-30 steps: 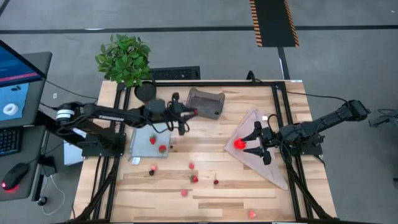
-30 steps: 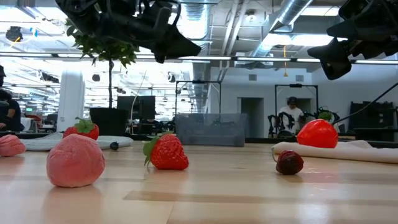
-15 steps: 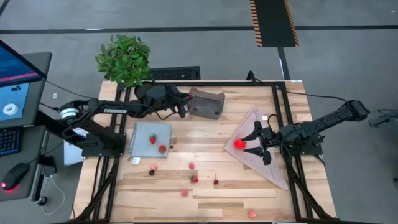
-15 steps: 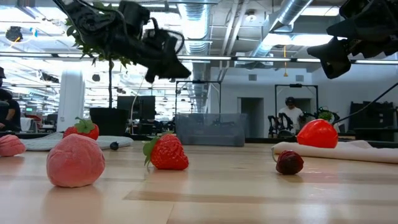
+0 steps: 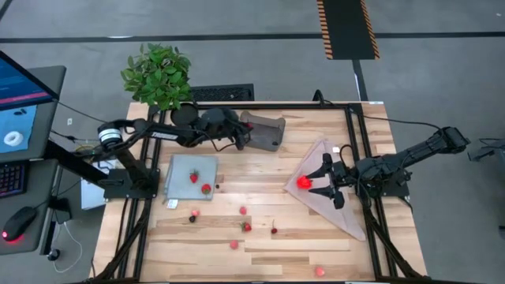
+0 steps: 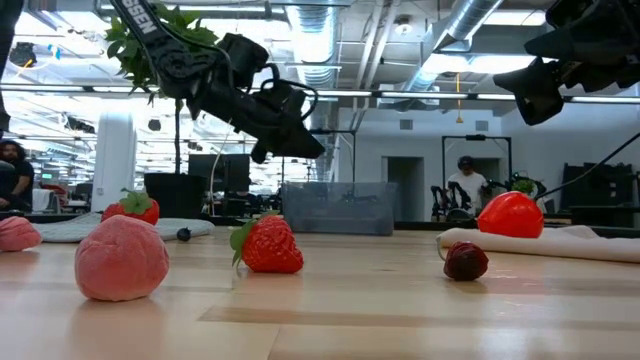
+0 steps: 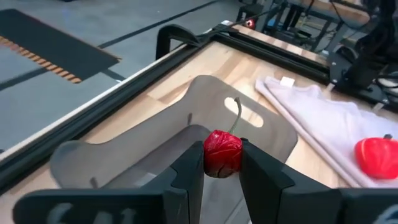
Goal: Pick and placing Produce into tupperware
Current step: Put the red cherry into the black bin, then put the strawberry into the black bin
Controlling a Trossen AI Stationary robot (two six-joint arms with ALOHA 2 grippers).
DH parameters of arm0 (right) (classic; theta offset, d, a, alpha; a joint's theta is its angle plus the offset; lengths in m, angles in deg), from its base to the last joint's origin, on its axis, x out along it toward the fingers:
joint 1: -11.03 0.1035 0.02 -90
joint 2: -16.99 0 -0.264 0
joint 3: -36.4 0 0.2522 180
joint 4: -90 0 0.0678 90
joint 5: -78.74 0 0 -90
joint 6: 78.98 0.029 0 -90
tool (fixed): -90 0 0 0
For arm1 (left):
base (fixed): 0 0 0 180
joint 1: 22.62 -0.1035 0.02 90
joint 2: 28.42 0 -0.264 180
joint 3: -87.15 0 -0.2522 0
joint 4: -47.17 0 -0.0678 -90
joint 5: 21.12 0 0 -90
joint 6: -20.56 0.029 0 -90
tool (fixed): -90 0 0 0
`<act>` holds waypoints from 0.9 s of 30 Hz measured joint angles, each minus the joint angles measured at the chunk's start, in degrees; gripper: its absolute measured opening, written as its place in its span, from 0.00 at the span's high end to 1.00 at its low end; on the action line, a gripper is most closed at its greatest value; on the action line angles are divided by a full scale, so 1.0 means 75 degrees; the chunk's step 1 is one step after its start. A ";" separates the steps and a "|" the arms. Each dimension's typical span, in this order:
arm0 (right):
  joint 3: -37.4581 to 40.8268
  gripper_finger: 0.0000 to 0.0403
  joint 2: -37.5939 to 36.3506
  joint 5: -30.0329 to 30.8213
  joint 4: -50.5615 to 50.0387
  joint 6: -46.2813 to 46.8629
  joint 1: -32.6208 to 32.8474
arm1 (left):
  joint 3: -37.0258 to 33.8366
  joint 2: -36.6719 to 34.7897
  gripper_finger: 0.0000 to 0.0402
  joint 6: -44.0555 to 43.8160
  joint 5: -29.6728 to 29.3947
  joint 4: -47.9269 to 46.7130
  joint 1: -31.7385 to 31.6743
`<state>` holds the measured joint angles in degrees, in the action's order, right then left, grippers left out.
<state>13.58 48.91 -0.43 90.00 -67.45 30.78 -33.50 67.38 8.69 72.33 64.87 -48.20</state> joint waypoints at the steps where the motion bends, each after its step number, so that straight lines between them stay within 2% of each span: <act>1: 0.0000 0.35 0.0000 0.0000 0.0000 0.0003 0.0000 | 0.0043 0.0038 0.80 -0.0128 -0.0013 -0.0007 0.0005; 5: 0.0000 0.35 0.0000 -0.0003 0.0003 0.0004 0.0000 | 0.0078 0.0056 0.80 -0.0239 -0.0251 -0.0086 0.0002; 8: 0.0000 0.35 0.0000 -0.0003 0.0000 0.0006 0.0006 | 0.0078 0.0056 0.76 -0.0236 -0.0325 -0.0089 0.0002; 19: 0.0000 0.35 0.0000 -0.0003 0.0003 0.0009 0.0006 | 0.0078 0.0059 0.44 -0.0294 -0.0159 -0.0101 0.0005; 27: 0.0000 0.35 0.0000 -0.0003 0.0003 0.0011 0.0006 | 0.0076 -0.0008 0.41 -0.0668 0.0774 0.0110 -0.0005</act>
<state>13.58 48.91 -0.45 90.02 -67.37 30.82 -32.93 67.32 3.68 78.13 65.69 -48.24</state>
